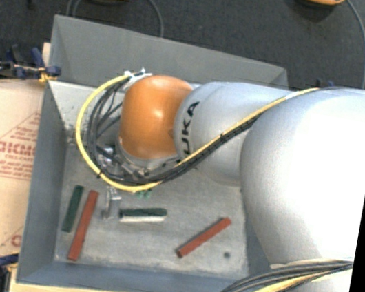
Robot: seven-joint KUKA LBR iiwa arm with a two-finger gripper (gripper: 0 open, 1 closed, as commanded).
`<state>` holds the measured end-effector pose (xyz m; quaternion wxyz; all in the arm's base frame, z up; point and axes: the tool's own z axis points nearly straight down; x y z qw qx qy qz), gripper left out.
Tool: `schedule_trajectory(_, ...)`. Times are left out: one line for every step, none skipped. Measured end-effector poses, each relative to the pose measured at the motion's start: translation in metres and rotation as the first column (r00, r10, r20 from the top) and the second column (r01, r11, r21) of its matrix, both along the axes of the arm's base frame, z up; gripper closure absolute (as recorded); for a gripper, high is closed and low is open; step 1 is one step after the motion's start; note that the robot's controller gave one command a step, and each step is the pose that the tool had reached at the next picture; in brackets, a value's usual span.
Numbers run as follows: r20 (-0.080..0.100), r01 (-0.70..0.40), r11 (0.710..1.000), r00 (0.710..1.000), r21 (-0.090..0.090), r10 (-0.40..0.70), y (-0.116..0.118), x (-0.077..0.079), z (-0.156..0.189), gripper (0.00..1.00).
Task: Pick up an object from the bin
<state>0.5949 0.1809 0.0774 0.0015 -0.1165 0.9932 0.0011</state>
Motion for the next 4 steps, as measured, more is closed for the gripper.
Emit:
schedule_trajectory(0.000, 0.001, 1.000, 1.000, 0.000, -0.001, 0.000, 0.000, 0.000, 0.00)
schedule_trajectory(-0.003, -0.082, 0.997, 0.997, -0.005, 0.082, 0.010, -0.009, 0.007, 0.00)
schedule_trajectory(0.005, -0.384, 0.923, 0.923, -0.003, 0.384, 0.032, -0.013, 0.004, 0.00)
schedule_trajectory(-0.002, -0.522, 0.853, 0.853, -0.001, 0.522, 0.045, -0.070, 0.000, 1.00)
